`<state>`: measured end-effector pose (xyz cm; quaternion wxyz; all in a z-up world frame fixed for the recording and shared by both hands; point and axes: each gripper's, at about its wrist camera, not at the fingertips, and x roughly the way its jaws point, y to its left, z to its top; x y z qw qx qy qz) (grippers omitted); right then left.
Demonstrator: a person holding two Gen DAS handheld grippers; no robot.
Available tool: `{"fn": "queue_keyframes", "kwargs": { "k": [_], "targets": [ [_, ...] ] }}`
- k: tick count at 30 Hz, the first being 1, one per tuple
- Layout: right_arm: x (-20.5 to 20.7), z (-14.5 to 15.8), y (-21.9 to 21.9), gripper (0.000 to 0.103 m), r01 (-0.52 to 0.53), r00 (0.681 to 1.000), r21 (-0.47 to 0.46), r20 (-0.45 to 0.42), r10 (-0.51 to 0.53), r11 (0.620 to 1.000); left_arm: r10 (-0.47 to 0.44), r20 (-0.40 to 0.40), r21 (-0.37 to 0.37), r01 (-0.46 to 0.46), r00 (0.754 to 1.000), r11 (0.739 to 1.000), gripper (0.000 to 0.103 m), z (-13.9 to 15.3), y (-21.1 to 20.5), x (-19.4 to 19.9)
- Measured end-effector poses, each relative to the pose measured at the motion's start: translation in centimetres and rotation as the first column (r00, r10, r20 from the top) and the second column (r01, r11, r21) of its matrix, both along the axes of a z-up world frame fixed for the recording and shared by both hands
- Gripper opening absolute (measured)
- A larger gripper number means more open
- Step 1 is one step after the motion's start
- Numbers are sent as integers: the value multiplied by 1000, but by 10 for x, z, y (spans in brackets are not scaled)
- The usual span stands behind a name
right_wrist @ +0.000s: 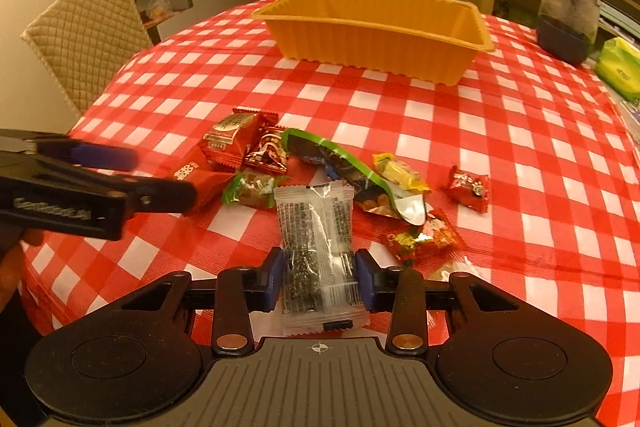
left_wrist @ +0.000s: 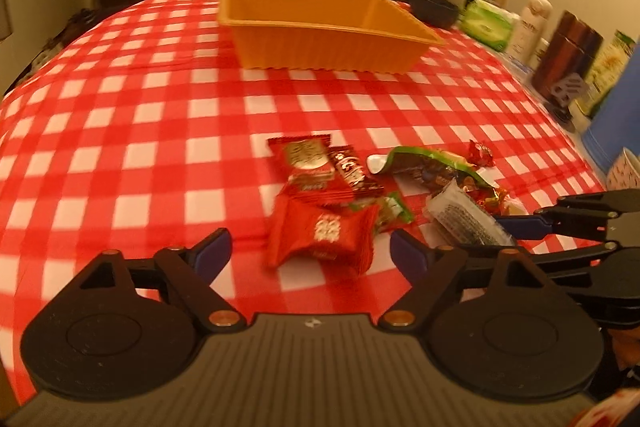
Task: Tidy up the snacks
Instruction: 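Carry both packets over the orange tray and open both grippers to drop them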
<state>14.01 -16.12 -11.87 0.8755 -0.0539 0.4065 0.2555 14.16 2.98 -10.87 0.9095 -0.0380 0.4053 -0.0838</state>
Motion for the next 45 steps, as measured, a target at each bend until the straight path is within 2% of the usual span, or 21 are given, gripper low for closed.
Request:
{"fn": "queue_keyframes", "kwargs": {
  "k": [5, 9, 12, 19, 26, 36, 42, 45],
  "targets": [
    [1, 0, -3, 39, 17, 1000, 0, 2, -17, 1000, -49, -14, 44, 49, 999, 998, 66, -8, -12, 13],
    [1, 1, -5, 39, 25, 1000, 2, 1, -25, 1000, -49, -30, 58, 51, 998, 997, 46, -12, -16, 16],
    [1, 2, -4, 39, 29, 1000, 2, 0, -29, 1000, -47, -25, 67, 49, 999, 997, 42, -10, -16, 12],
    [-4, 16, -2, 39, 40, 998, 23, 50, -41, 999, -11, -21, 56, 12, 1000, 998, 40, 2, -11, -4],
    [8, 43, -6, 39, 100, 988, 86, 108, -109, 991, -10, 45, 49, 8, 999, 999, 40, 38, -9, 8],
    [69, 84, -6, 39, 200, 955, 146, 190, -226, 969, -35, 166, 73, 23, 986, 997, 40, 83, -6, 81],
    [124, 99, 1, 39, 242, 937, 187, 209, -279, 952, 20, 193, -12, -18, 981, 1000, 40, 87, 9, 137],
    [151, 103, 8, 39, 247, 934, 188, 214, -285, 950, 38, 194, -25, -34, 980, 999, 40, 82, 12, 162]
  ]
}}
